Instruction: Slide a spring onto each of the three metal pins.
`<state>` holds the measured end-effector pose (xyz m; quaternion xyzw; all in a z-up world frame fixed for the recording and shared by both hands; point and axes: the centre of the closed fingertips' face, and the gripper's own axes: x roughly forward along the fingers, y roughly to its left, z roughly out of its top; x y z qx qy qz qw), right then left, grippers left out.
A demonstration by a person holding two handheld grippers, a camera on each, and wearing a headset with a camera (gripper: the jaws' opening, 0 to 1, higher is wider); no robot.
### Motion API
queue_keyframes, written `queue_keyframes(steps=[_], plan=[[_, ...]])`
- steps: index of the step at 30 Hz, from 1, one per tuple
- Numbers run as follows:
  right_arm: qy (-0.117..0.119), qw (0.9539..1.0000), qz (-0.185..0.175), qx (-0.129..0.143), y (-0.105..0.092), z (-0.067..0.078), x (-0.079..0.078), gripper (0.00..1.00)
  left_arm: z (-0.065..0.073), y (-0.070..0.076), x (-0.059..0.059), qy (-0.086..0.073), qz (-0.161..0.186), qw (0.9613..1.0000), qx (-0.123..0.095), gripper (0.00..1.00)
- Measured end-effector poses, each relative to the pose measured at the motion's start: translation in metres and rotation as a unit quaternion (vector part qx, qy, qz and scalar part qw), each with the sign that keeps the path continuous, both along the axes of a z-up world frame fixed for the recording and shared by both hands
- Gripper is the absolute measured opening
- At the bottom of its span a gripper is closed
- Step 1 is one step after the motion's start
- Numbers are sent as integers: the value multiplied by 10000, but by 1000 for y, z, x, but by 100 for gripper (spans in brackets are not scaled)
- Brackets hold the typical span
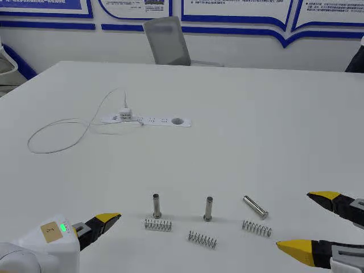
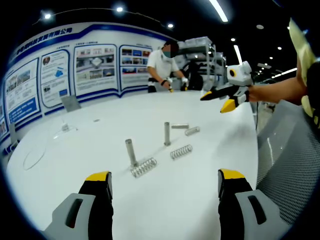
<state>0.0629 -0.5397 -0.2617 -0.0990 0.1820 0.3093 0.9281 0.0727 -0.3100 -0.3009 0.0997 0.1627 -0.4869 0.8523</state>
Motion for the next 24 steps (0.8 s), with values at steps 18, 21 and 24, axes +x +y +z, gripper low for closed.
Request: queue_keyframes(steps=[18, 21, 24], plan=[[479, 9978, -197, -415, -1, -10, 44, 46, 2, -2, 1, -12, 15, 10000, -20, 88], [545, 9971, -186, -505, 1, -13, 53, 43, 1, -2, 1, -8, 15, 10000, -11, 88], [684, 9956, -196, -615, 3, -18, 62, 37, 2, -1, 1, -12, 25, 10000, -12, 88]])
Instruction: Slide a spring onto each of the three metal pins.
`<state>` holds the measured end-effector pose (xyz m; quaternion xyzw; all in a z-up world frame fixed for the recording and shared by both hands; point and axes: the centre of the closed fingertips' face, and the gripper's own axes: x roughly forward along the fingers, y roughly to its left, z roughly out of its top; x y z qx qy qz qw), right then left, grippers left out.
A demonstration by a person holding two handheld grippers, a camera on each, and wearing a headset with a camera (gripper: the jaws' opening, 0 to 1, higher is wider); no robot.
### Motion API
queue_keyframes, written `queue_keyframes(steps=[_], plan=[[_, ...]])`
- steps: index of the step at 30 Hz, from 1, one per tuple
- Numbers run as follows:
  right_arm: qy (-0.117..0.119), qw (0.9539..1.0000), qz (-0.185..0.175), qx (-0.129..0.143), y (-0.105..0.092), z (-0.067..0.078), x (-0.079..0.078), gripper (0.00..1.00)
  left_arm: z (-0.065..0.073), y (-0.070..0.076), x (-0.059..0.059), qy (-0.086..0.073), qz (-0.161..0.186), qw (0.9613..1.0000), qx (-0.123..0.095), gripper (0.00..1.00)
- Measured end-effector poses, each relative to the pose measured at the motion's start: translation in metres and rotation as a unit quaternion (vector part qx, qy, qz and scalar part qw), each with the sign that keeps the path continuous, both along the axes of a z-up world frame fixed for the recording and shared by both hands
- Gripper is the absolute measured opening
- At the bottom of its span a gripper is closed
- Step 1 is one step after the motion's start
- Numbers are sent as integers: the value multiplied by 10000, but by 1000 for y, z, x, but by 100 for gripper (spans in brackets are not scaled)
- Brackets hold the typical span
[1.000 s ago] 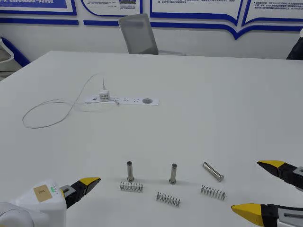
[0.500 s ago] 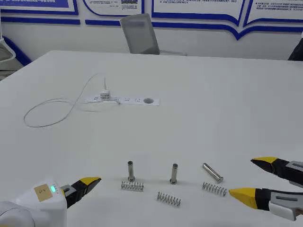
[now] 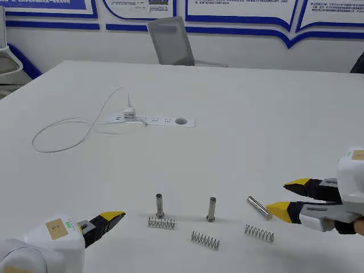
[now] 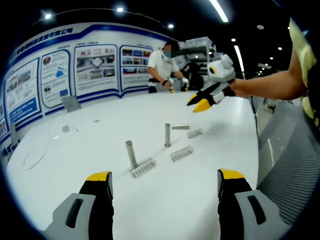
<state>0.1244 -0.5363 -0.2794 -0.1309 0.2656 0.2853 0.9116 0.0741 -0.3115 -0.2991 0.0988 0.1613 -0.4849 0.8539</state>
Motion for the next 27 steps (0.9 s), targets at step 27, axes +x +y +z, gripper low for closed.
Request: queue_keyframes(steps=[27], plan=[[946, 9939, -159, -553, 11, -46, 42, 18, 1, -7, 2, -7, -41, 10000, 3, 87]])
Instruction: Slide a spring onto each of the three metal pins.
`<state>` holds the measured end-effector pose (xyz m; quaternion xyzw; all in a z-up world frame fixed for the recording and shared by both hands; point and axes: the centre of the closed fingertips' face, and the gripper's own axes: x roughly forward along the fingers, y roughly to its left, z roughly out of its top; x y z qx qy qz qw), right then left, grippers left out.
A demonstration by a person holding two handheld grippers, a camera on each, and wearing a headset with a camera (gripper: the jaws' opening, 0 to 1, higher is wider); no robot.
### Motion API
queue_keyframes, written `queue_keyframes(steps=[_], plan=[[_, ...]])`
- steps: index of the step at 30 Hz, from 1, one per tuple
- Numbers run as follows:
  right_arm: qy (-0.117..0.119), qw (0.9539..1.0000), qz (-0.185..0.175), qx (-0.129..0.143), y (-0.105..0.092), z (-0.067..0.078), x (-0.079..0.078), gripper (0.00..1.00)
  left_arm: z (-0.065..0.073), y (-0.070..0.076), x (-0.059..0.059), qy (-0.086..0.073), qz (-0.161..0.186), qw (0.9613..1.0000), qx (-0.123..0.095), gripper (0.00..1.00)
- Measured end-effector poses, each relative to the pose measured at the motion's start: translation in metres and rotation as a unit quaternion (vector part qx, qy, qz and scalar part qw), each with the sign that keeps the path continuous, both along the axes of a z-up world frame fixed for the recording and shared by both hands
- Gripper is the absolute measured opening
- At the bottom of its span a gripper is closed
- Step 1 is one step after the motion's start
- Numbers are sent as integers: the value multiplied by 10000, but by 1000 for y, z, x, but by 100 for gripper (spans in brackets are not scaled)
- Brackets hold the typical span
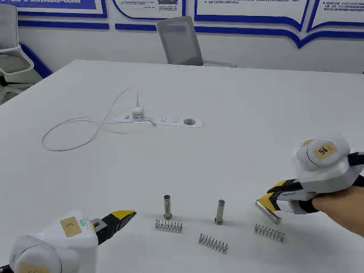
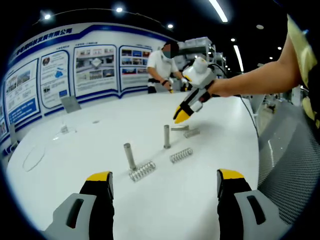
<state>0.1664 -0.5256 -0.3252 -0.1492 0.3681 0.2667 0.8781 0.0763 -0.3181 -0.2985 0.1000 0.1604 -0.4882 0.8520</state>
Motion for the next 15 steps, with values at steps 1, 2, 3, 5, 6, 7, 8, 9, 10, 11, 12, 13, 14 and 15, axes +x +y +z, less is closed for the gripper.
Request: queue_keyframes(steps=[1, 2, 3, 5, 6, 7, 8, 9, 10, 11, 12, 13, 14, 15], plan=[[32, 10000, 3, -25, 0, -2, 1, 17, 0, 0, 0, 0, -8, 10000, 5, 87], [52, 10000, -4, -30, 1, -3, 2, 17, 0, 0, 0, 0, -7, 10000, 3, 87], [75, 10000, -10, -33, 1, -4, 2, 17, 0, 0, 0, 2, -5, 10000, -2, 87], [178, 9998, -69, -93, -1, -9, 3, 15, 0, 0, 0, 14, 6, 10000, -8, 87], [206, 9997, -73, -78, -1, -10, 3, 15, -1, 1, 0, 18, 12, 10000, -7, 86], [264, 9996, -98, -74, -1, -13, 4, 15, -1, 1, 1, 23, 20, 10000, -6, 86], [282, 9995, -103, -85, -1, -14, 4, 15, -1, 1, 1, 26, 23, 10000, -9, 86], [303, 9994, -103, -97, 0, -15, 3, 15, -1, 1, 1, 29, 27, 10000, -20, 86], [321, 9994, -103, -97, 0, -15, 3, 14, -1, 1, 1, 31, 28, 10000, -25, 86], [352, 9993, -100, -105, 0, -18, 4, 14, -1, 1, 1, 29, 30, 10000, -21, 86], [377, 9992, -106, -122, 0, -19, 4, 14, -1, 1, 1, 34, 31, 10000, -22, 86], [394, 9991, -113, -136, 0, -20, 4, 13, -2, 1, 1, 39, 33, 10000, -25, 86], [411, 9990, -119, -130, -1, -21, 4, 13, -2, 1, 1, 43, 35, 10000, -30, 86], [430, 9989, -129, -121, -1, -21, 4, 12, -2, 0, 1, 46, 35, 10000, -30, 86]])
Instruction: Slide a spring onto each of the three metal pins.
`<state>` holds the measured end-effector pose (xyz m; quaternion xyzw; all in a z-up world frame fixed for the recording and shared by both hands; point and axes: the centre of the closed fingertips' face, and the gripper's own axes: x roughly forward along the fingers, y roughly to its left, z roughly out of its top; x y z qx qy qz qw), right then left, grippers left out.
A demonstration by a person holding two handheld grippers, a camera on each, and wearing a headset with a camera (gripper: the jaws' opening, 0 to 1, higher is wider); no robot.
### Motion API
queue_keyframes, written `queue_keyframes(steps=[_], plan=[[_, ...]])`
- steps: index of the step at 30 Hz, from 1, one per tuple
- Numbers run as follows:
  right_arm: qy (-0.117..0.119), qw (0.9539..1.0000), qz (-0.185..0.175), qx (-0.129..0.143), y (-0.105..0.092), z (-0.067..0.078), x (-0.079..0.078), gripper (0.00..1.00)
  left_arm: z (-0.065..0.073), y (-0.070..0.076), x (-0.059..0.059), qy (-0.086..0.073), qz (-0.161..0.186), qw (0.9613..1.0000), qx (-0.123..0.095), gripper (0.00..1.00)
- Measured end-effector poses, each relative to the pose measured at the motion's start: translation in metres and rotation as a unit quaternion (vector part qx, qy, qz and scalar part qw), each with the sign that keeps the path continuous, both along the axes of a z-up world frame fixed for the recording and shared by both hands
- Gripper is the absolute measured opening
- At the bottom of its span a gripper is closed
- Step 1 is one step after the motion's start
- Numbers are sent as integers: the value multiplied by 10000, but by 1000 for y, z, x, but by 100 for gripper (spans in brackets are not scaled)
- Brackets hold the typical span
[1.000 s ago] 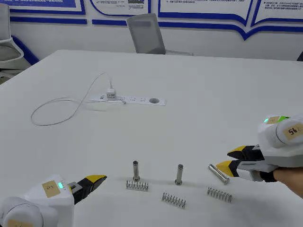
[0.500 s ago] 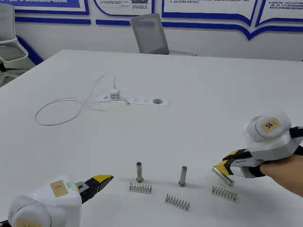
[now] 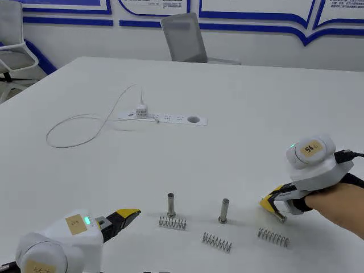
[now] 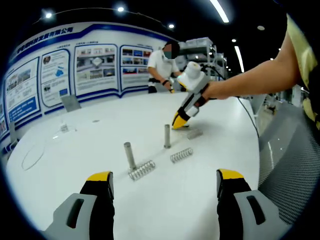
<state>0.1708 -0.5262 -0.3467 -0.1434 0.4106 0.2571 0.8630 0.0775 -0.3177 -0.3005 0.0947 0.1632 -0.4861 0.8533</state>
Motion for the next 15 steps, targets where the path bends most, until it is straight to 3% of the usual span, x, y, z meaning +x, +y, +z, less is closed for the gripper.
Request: queue_keyframes(steps=[15], plan=[[161, 9999, -32, -20, 1, -6, 1, 11, -1, 0, 1, 28, 32, 10000, -20, 85]])
